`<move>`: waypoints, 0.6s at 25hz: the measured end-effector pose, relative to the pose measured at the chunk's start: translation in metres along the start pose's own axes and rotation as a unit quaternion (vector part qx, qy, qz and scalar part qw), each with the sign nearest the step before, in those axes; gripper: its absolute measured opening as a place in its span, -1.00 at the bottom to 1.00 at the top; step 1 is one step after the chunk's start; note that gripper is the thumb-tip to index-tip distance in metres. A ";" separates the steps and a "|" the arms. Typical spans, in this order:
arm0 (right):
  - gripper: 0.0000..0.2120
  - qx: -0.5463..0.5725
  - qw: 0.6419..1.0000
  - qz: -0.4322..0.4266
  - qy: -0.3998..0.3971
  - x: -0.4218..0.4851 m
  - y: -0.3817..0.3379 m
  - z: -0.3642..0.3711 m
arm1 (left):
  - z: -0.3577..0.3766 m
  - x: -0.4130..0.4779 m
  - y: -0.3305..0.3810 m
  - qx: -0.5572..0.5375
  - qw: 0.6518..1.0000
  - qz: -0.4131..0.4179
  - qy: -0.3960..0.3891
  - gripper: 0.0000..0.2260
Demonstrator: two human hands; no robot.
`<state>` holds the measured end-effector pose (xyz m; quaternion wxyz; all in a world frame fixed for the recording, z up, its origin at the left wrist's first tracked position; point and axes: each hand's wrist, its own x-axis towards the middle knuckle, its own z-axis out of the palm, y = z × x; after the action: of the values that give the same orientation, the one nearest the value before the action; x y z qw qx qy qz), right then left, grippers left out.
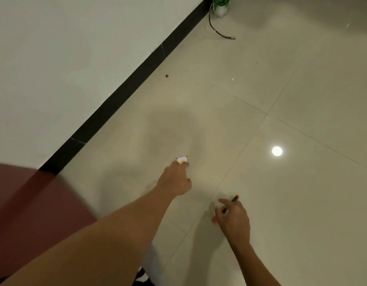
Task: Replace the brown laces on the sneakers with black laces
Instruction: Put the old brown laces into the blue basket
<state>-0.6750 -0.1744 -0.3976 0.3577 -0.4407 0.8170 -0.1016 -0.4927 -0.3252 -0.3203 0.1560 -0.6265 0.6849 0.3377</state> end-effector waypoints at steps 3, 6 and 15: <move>-0.70 0.001 1.000 0.005 -0.021 0.010 0.016 0.014 | 0.026 0.023 -0.007 0.022 0.999 -0.009 -0.049 -0.34; -0.66 0.014 1.000 -0.013 -0.012 0.019 0.025 0.021 | 0.040 0.041 -0.011 0.059 0.997 -0.009 -0.053 -0.30; -0.65 0.004 1.000 -0.003 -0.016 0.033 0.033 0.031 | 0.058 0.093 -0.032 0.094 0.993 0.042 -0.056 -0.29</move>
<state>-0.6869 -0.1764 -0.4517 0.3725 -0.4435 0.8092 -0.0987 -0.4892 -0.3570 -0.4303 0.2383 -0.5602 0.7292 0.3127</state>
